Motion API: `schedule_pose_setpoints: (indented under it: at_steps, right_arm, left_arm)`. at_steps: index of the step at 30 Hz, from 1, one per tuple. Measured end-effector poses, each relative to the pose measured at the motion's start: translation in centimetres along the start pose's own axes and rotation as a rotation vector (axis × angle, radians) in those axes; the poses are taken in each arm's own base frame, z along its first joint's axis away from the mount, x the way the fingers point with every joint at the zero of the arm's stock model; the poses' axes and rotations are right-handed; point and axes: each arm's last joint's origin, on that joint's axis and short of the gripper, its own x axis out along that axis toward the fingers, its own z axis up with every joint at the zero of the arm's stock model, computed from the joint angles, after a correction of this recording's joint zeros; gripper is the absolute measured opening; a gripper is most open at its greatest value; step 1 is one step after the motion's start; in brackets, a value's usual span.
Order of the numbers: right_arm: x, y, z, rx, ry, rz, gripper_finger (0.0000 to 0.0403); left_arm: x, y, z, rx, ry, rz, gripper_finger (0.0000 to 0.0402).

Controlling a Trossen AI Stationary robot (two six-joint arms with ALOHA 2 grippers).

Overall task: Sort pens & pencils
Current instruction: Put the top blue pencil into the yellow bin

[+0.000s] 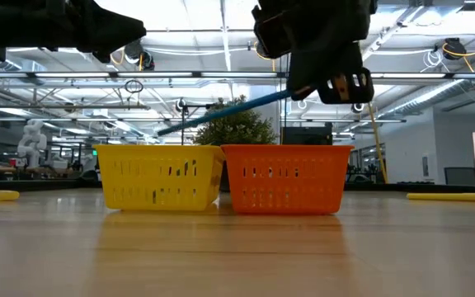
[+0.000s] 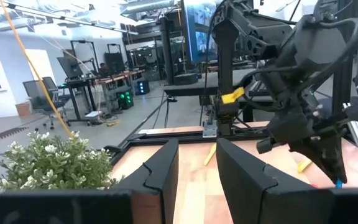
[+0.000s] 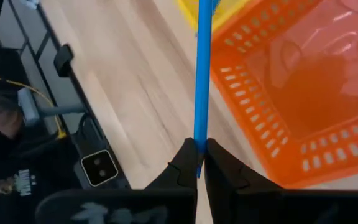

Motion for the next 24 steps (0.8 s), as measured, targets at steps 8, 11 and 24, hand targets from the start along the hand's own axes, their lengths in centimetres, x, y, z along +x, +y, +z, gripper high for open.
schedule_pose_setpoints:
  at_steps: [8, 11, 24]
  right_arm:
    - [-0.6, -0.3, 2.1, 0.045, -0.079, 0.062, 0.0021]
    - [-0.8, -0.7, 2.5, 0.06, -0.085, 0.052, 0.0033]
    - [-0.7, -1.2, 2.9, 0.055, -0.09, 0.037, 0.0025]
  left_arm:
    - [0.0, 0.0, 0.0, 0.008, -0.001, 0.0, 0.0115]
    - [0.0, 0.0, 0.0, 0.008, -0.001, 0.0, 0.0115]
    - [0.0, 0.0, 0.0, 0.008, -0.001, -0.001, 0.0115]
